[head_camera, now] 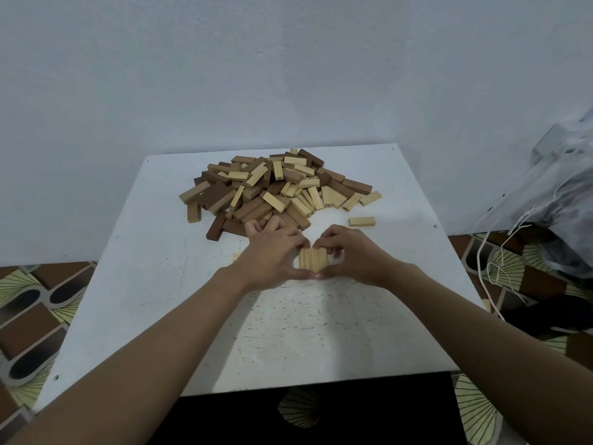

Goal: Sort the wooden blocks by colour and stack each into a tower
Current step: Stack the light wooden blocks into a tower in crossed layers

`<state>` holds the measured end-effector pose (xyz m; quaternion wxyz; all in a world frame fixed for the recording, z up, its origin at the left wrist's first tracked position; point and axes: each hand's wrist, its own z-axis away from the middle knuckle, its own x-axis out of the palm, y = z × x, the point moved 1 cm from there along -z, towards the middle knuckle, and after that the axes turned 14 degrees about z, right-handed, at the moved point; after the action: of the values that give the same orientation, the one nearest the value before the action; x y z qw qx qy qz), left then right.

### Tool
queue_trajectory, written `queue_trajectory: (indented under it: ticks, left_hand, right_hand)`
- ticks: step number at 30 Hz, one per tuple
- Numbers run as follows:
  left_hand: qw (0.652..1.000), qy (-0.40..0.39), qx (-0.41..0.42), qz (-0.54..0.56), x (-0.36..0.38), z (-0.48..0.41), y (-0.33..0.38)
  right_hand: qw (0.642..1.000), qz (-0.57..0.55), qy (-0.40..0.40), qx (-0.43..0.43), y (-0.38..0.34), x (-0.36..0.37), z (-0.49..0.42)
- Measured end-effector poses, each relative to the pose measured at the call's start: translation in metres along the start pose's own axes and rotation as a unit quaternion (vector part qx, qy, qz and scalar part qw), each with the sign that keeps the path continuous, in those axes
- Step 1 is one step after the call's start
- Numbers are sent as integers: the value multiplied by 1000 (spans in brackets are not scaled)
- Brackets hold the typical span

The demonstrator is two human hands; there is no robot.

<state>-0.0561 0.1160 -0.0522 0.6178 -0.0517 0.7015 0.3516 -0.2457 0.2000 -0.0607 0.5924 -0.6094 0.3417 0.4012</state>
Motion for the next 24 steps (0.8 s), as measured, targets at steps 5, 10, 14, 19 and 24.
queue_trajectory:
  ticks: [5, 10, 14, 19, 24]
  left_hand:
    - [999, 32, 21, 12, -18, 16, -11]
    - [998, 52, 10, 31, -43, 43, -38]
    - [999, 38, -15, 36, -51, 58, -57]
    - [998, 44, -22, 44, -47, 66, -72]
    - [996, 34, -37, 69, -43, 69, -83]
  right_hand:
    - [998, -27, 27, -41, -15, 2, -4]
    - [994, -31, 44, -93, -50, 9, -26]
    - [996, -25, 18, -80, -67, 24, -43]
    - [996, -8, 19, -84, -77, 34, -52]
    - [997, 32, 14, -71, -83, 42, -60]
